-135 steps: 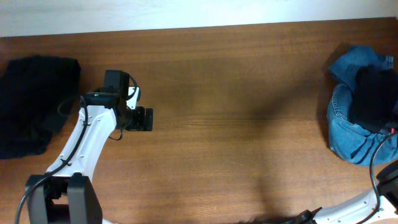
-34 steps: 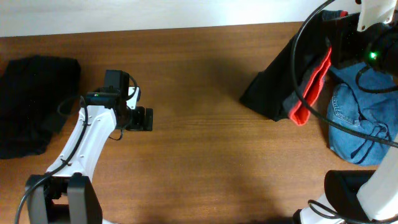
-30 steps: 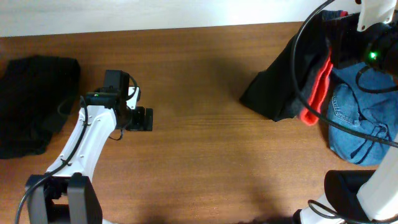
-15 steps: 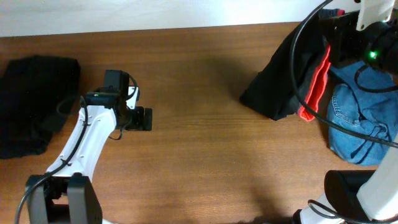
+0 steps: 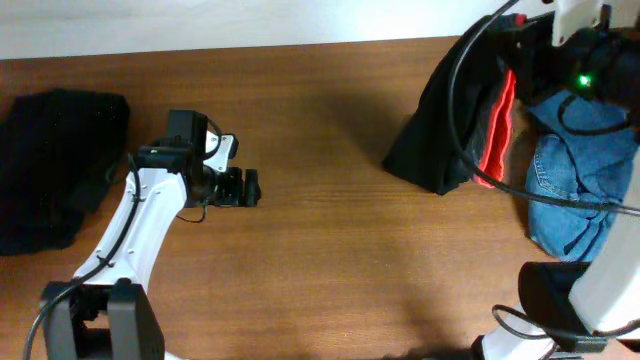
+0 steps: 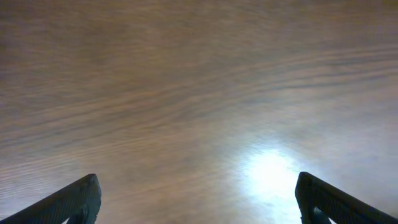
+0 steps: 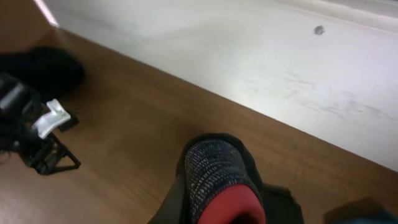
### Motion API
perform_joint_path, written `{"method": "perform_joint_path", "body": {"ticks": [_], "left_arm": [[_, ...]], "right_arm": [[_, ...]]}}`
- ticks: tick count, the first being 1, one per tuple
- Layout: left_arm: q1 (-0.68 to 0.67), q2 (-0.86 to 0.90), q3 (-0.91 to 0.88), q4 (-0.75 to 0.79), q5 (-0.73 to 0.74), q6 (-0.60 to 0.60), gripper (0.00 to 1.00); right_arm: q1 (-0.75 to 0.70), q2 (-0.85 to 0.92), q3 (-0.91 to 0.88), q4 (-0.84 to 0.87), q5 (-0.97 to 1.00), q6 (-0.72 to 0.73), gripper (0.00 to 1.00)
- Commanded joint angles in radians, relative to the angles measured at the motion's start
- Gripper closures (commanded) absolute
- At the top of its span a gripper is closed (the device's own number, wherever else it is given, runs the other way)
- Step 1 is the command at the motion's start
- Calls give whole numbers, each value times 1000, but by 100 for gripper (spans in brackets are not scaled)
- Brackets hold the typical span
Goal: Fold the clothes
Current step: 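Lift the black garment off the denim with the right gripper, then drag the black garment leftward across the table with the right gripper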
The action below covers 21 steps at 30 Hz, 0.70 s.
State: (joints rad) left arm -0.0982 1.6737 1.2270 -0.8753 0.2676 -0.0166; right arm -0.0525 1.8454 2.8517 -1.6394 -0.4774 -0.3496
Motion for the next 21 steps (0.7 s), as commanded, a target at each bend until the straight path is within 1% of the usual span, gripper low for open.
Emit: {"method": "perform_joint_path", "body": {"ticks": [1,5,9,12,15,17,21], "left_arm": [[3,-46,40,-14,85,38,0],[-2,-133,106,-36,89,40,1],[-39,-244,193,-43,95,28,1],[-93,-340,242,-42,79,22,1],[-167,-436,270,-42,-27,-21,1],[-217,-493,278,-42,-105,-21,1],[-298,-587,280,-41,-243,-21,1]], "right_arm": [[-2,-20,14,6,-17,-56,96],[-2,-51,14,16,13,24,96],[-1,-63,14,16,85,167,96],[-1,-63,14,-1,159,274,96],[1,-77,14,-14,180,286,96],[0,-98,14,-10,183,269,96],[0,-175,14,33,201,285,96]]}}
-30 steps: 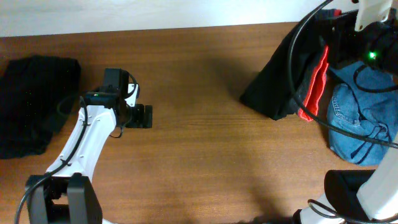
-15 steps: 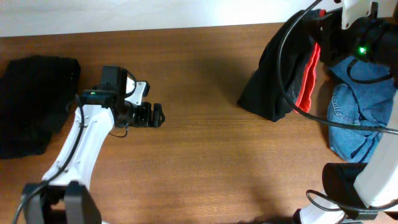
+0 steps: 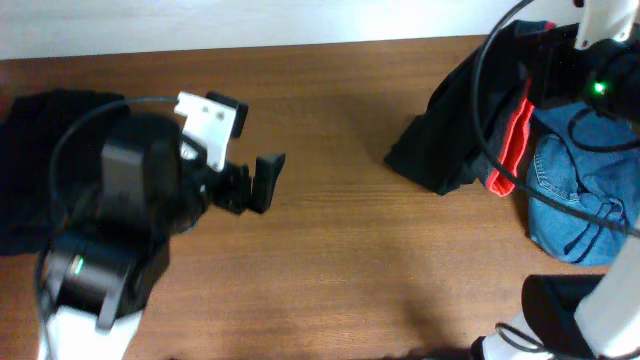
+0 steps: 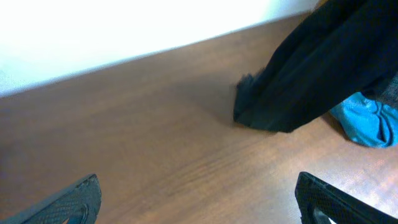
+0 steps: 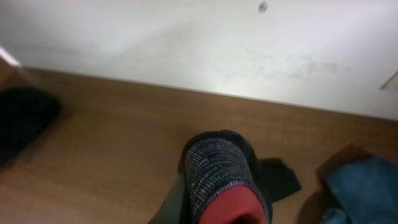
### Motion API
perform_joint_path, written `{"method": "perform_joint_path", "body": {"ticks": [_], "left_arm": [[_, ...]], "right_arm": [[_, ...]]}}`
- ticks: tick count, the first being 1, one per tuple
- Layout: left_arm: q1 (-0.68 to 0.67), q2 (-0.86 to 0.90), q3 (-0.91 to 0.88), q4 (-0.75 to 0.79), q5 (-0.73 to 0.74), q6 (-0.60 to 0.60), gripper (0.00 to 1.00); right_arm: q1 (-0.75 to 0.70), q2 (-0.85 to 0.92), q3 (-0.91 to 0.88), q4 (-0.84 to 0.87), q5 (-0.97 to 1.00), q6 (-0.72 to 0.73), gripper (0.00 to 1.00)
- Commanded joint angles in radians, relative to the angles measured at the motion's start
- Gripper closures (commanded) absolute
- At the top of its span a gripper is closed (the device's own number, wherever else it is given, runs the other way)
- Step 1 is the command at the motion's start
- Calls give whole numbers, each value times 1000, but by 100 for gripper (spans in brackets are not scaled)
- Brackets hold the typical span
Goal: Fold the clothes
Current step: 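Drag the black garment leftward across the table with the right gripper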
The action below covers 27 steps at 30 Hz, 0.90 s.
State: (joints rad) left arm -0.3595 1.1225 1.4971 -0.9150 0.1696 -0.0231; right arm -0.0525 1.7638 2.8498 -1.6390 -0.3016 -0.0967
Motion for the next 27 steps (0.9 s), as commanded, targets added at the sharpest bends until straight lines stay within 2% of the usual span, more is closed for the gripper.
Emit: {"method": "perform_joint_path", "body": {"ticks": [1,7,15,21,27], "left_arm": [[-48,-50,10,-2,-164,-14,0],[-63,-96,10,-1,-197,-14,1],[-63,-66,9,-2,-196,-14,1],[-64,-37,9,-3,-196,-14,1],[-63,-28,9,-6,-197,-14,1]], "right_arm": [[0,-111,16,39,26,32,96],[0,-220,16,52,31,31,96],[0,-305,16,183,76,31,96],[0,-301,16,267,79,2,96],[0,-240,14,262,134,-64,96]]}}
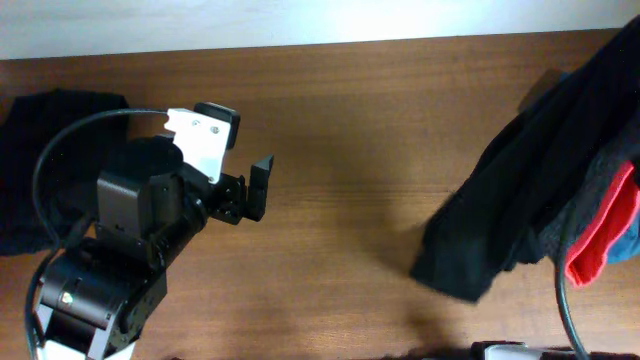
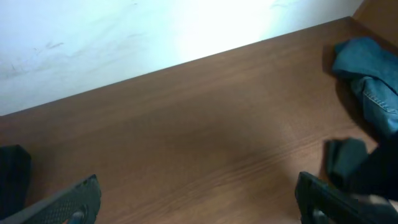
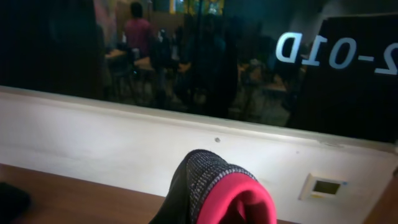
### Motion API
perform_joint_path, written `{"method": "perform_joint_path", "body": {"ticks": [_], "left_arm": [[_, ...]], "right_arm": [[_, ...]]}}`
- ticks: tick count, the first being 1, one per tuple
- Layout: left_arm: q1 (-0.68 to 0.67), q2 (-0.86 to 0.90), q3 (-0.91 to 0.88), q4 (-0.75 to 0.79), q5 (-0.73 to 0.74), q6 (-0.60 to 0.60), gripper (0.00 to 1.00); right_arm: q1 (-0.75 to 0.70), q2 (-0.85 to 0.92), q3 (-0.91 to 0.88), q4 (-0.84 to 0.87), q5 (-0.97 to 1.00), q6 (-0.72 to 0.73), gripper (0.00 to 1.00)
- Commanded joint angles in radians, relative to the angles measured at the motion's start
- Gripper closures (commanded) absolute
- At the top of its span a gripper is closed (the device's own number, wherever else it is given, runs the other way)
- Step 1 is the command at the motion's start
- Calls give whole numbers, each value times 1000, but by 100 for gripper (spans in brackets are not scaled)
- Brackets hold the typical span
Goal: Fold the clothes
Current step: 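Drag the black garment leftward across the table with the right gripper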
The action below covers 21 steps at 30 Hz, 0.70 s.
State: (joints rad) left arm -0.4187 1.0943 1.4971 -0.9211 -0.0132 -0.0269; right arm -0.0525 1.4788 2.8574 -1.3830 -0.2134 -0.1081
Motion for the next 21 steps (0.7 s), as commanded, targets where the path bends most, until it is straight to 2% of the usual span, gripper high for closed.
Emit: {"method": "perform_joint_path", "body": {"ticks": [1,8,12,21], "left_arm": [[-4,0,9,0,-23,-10,1],[-4,2,9,0,-132,-10,1],[-4,4,9,0,-159,-10,0],[-4,5,9,0,-215,-10,1]], "right_arm": [[0,63,5,-2,43,-55,96],[3,268,3,-118,-110,-143,96],[44,389,3,-180,-119,-212,96],[332,597,2,-222,-37,-281,96]]}}
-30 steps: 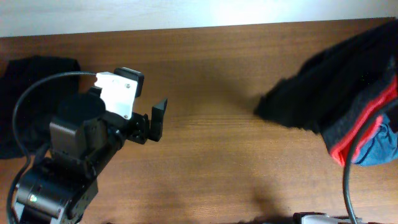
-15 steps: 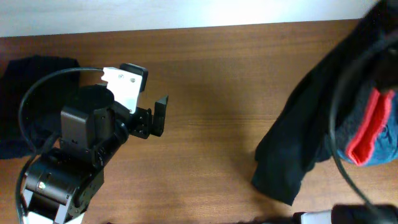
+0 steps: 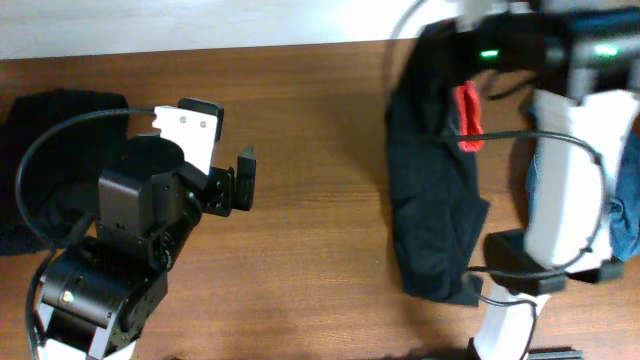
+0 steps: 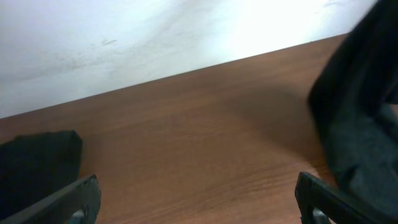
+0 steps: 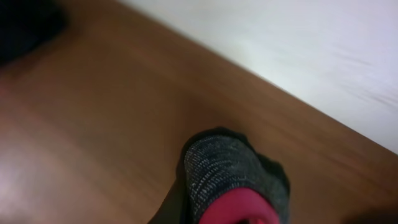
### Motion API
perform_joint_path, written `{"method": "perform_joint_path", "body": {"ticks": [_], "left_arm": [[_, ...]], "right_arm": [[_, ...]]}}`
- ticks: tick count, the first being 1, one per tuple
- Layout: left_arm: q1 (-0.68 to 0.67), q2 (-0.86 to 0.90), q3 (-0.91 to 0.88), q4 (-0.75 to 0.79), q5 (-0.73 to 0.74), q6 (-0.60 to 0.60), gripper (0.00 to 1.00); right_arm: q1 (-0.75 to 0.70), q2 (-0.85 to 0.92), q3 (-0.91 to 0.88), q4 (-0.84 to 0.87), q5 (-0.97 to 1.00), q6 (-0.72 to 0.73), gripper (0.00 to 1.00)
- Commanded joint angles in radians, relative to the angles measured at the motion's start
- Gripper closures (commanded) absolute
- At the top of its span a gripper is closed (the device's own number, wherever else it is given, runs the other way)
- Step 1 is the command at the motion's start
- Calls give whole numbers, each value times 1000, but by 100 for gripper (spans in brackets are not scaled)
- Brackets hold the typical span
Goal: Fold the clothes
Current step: 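Drag the black garment leftward across the table with the right gripper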
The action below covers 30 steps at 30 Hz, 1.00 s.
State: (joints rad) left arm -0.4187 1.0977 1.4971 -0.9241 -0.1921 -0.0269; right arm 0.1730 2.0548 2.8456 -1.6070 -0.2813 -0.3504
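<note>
A black garment with a grey knit cuff and red lining (image 3: 437, 190) hangs from my right gripper (image 3: 470, 55), which is shut on it high over the back right of the table. Its lower end lies on the wood (image 3: 440, 285). In the right wrist view the cuff (image 5: 227, 177) fills the bottom and hides the fingers. My left gripper (image 3: 243, 183) stands open left of centre, held above the table with nothing in it. Its fingertips (image 4: 81, 196) show in the bottom corners of its wrist view, with the hanging garment (image 4: 367, 124) at the right.
A second black garment (image 3: 50, 165) lies bunched at the far left, also seen as the black garment (image 4: 34, 162) in the left wrist view. Blue jeans (image 3: 625, 225) lie at the right edge behind my right arm. A white wall (image 4: 155, 31) runs along the table's back edge.
My right gripper has carried the black garment from the right edge of the overhead view leftward, and its lower end now lies on the table. The left gripper has turned slightly left, still open.
First my right gripper held the black garment at the back right beside the jeans, with the left gripper low over the table. The left arm was then raised. Later the garment hung high at the right edge. Now it hangs right of centre, touching the table.
</note>
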Motion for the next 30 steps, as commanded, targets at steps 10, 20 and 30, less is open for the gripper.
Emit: {"method": "perform_joint_path", "body": {"ticks": [10,20,30], "left_arm": [[-4,2,9,3,-133,-10,0],[-4,2,9,2,-287,-10,1],[-4,-7,9,2,-328,-18,1]], "right_arm": [[384,238,11,-24,69,-35,96],[502,398,11,60,-5,11,96],[547,409,-33,192,-134,15,96]]}}
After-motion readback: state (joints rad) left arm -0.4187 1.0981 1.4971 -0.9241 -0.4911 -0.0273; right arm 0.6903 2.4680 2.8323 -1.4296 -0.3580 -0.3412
